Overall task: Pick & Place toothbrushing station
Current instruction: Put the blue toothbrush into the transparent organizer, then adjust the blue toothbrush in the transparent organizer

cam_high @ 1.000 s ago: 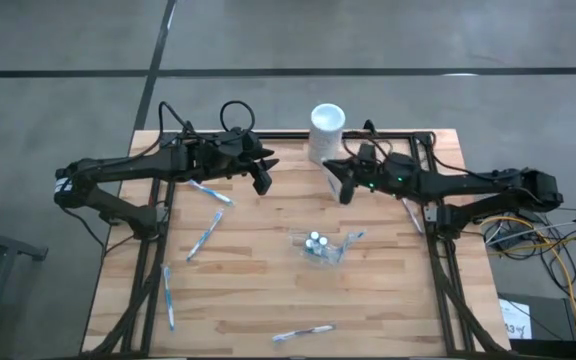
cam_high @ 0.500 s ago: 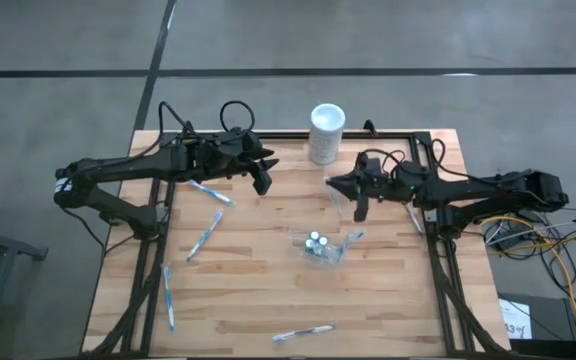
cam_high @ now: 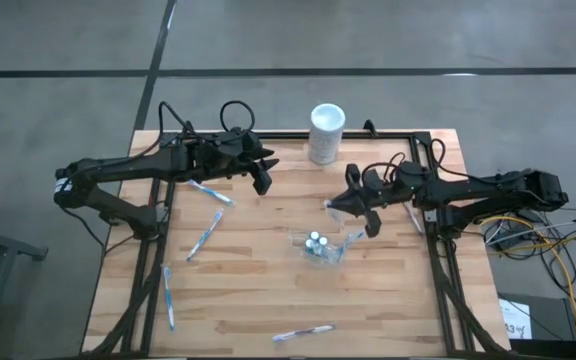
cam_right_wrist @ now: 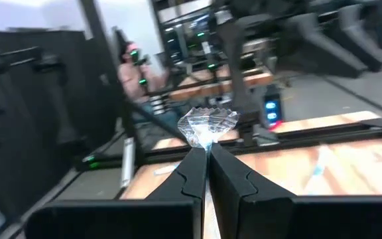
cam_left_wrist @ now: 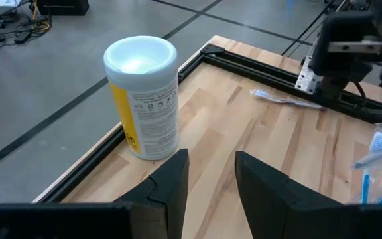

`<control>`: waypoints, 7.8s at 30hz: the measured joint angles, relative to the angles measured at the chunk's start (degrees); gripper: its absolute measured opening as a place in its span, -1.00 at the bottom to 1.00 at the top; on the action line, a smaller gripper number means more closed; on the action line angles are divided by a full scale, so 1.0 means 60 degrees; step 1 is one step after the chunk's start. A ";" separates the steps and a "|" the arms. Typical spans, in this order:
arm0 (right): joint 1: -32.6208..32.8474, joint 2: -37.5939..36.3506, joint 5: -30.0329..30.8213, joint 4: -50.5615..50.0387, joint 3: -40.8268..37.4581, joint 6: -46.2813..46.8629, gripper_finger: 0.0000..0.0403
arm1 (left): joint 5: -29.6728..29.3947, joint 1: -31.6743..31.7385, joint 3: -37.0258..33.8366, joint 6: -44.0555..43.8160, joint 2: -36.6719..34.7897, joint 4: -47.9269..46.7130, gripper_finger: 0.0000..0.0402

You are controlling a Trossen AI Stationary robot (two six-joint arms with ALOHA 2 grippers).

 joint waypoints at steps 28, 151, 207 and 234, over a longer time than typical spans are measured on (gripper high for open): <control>0.0200 0.1766 -0.0351 0.4623 -0.1079 0.1645 -0.96 | 0.0001 -0.0001 0.0000 0.0000 0.0000 0.0004 -0.36; 0.0310 0.5383 0.0425 0.8415 -0.2738 0.3362 -0.96 | -0.0001 -0.0002 0.0004 0.0000 0.0000 0.0002 -0.36; 0.0240 0.4575 0.1251 0.8294 -0.2818 0.2535 -0.21 | -0.0002 -0.0003 0.0002 0.0000 0.0000 0.0004 -0.36; 0.0240 0.4550 0.1436 0.8623 -0.2818 0.2863 0.41 | 0.0000 -0.0001 0.0002 0.0000 0.0000 0.0002 -0.36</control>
